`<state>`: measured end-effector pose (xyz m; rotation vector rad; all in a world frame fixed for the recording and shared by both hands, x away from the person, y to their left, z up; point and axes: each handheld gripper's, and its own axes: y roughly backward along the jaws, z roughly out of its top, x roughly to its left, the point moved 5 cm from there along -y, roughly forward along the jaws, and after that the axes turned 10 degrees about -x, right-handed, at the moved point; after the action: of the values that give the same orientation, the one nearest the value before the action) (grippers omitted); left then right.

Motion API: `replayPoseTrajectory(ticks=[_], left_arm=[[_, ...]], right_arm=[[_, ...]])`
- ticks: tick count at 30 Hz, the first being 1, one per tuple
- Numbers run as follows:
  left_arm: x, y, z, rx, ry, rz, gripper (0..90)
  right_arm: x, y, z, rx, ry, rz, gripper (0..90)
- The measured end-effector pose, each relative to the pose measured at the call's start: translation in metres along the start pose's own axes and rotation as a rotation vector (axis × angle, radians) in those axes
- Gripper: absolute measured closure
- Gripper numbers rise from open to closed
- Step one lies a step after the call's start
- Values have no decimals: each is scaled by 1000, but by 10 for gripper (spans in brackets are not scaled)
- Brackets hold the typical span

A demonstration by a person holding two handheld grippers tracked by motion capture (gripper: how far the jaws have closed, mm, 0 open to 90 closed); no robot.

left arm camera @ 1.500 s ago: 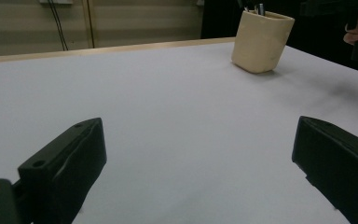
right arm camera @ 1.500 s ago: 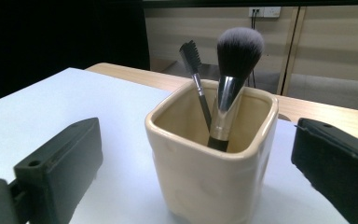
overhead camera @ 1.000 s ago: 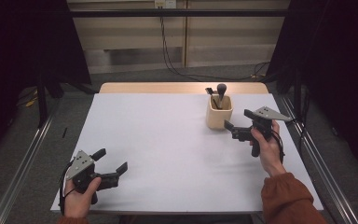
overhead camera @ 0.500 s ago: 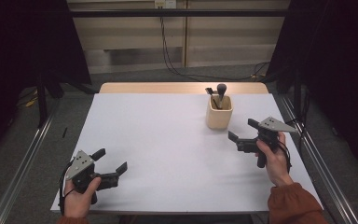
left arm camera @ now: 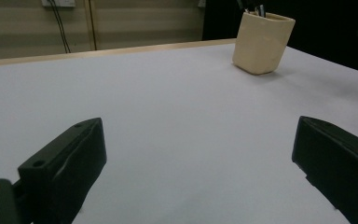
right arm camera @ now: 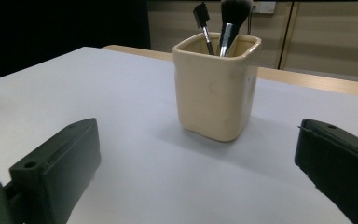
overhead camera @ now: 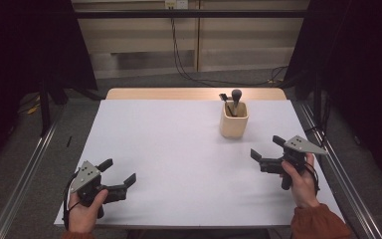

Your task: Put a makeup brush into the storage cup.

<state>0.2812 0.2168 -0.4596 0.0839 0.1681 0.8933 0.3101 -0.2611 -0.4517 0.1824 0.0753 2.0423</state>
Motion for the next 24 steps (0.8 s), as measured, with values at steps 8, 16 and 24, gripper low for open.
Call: replayPoseTrajectory(ticks=[8, 16, 24], left_arm=[[0, 2, -1, 5, -2, 0, 28], [0, 4, -1, 5, -5, 6, 28], [-1, 4, -1, 1, -2, 1, 28]], right_arm=[[2, 19, -7, 2, 0, -15, 0], [6, 33, -10, -5, -3, -11, 0], [8, 45, -16, 1, -9, -26, 1]])
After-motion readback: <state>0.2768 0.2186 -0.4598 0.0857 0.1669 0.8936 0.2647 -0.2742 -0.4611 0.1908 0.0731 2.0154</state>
